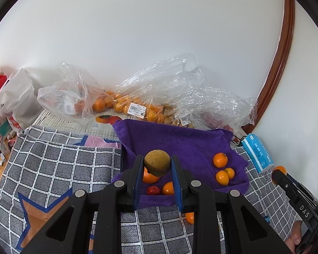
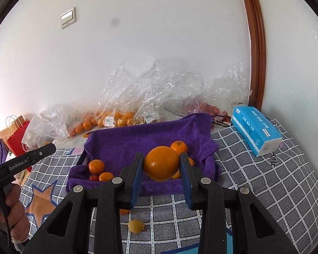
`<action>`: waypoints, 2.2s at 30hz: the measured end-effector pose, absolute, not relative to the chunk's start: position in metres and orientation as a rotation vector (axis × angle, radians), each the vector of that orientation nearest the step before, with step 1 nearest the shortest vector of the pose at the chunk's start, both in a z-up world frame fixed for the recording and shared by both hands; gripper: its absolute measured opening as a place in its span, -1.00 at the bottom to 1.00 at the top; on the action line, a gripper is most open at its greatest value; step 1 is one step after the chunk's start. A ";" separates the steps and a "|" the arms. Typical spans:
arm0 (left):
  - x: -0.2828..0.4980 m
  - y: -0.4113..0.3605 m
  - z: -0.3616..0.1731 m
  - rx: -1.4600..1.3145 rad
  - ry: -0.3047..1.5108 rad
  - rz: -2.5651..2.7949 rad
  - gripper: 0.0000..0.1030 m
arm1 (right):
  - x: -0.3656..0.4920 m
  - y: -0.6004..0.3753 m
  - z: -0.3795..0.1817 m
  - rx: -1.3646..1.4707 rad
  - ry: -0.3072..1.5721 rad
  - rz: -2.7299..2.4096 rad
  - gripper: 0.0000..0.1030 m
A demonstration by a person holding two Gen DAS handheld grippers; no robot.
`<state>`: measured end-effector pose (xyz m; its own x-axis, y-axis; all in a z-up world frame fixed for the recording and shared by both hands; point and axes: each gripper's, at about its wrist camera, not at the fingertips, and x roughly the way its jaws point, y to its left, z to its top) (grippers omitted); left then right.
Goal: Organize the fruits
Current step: 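Carry the small yellow fruit and the orange over the purple towel, then lower the yellow fruit and orange onto the towel and open both tools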
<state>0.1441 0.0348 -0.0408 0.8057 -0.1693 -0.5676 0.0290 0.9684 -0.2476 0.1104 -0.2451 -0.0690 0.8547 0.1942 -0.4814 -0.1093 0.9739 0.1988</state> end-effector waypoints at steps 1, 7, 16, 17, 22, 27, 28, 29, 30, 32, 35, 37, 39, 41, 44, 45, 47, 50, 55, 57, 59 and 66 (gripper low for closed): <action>0.144 0.035 -0.040 -0.231 0.625 -0.105 -0.54 | 0.111 -0.245 -0.068 0.168 0.522 0.162 -0.34; 0.150 0.036 -0.036 -0.228 0.628 -0.104 -0.54 | 0.116 -0.243 -0.062 0.166 0.517 0.163 -0.34; 0.157 0.038 -0.030 -0.218 0.629 -0.105 -0.54 | 0.125 -0.234 -0.058 0.163 0.520 0.174 -0.34; 0.158 0.039 -0.029 -0.217 0.628 -0.106 -0.54 | 0.126 -0.233 -0.058 0.162 0.520 0.175 -0.34; 0.163 0.040 -0.027 -0.210 0.627 -0.111 -0.54 | 0.131 -0.227 -0.056 0.159 0.521 0.178 -0.34; 0.170 0.042 -0.025 -0.209 0.631 -0.115 -0.54 | 0.138 -0.222 -0.056 0.158 0.527 0.182 -0.34; 0.170 0.042 -0.025 -0.209 0.631 -0.115 -0.54 | 0.139 -0.221 -0.056 0.157 0.528 0.182 -0.34; 0.172 0.043 -0.025 -0.210 0.632 -0.116 -0.54 | 0.141 -0.220 -0.057 0.157 0.529 0.183 -0.34; 0.174 0.043 -0.025 -0.209 0.633 -0.117 -0.54 | 0.142 -0.219 -0.057 0.157 0.530 0.183 -0.34; 0.179 0.044 -0.026 -0.206 0.635 -0.117 -0.54 | 0.145 -0.216 -0.058 0.154 0.535 0.181 -0.34; 0.183 0.046 -0.028 -0.204 0.641 -0.116 -0.54 | 0.149 -0.214 -0.061 0.150 0.542 0.179 -0.34; 0.186 0.047 -0.030 -0.203 0.644 -0.115 -0.54 | 0.152 -0.213 -0.064 0.153 0.547 0.176 -0.34; 0.191 0.049 -0.033 -0.202 0.650 -0.112 -0.54 | 0.156 -0.213 -0.067 0.159 0.554 0.179 -0.34; 0.195 0.052 -0.036 -0.205 0.657 -0.109 -0.54 | 0.160 -0.213 -0.070 0.162 0.562 0.177 -0.34; 0.201 0.055 -0.042 -0.209 0.667 -0.100 -0.54 | 0.168 -0.212 -0.075 0.162 0.577 0.173 -0.34; 0.203 0.057 -0.043 -0.208 0.669 -0.097 -0.54 | 0.170 -0.212 -0.076 0.162 0.579 0.173 -0.34; 0.208 0.062 -0.046 -0.207 0.672 -0.085 -0.54 | 0.174 -0.211 -0.079 0.160 0.583 0.170 -0.34; 0.215 0.075 -0.051 -0.218 0.677 -0.056 -0.54 | 0.180 -0.210 -0.084 0.160 0.587 0.167 -0.34; 0.228 0.094 -0.065 -0.270 0.721 -0.037 -0.54 | 0.192 -0.211 -0.100 0.181 0.619 0.173 -0.34; 0.232 0.090 -0.069 -0.264 0.726 -0.042 -0.54 | 0.197 -0.210 -0.107 0.187 0.634 0.180 -0.34; 0.235 0.080 -0.072 -0.231 0.730 -0.052 -0.54 | 0.202 -0.208 -0.116 0.197 0.656 0.194 -0.34; 0.258 0.049 -0.088 -0.189 0.787 -0.096 -0.54 | 0.209 -0.188 -0.140 0.146 0.715 0.254 -0.34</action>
<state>0.2584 0.0492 -0.0879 0.7024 -0.1557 -0.6945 0.0149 0.9788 -0.2043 0.2094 -0.1879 -0.1402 0.7263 0.2796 -0.6280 -0.1801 0.9590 0.2187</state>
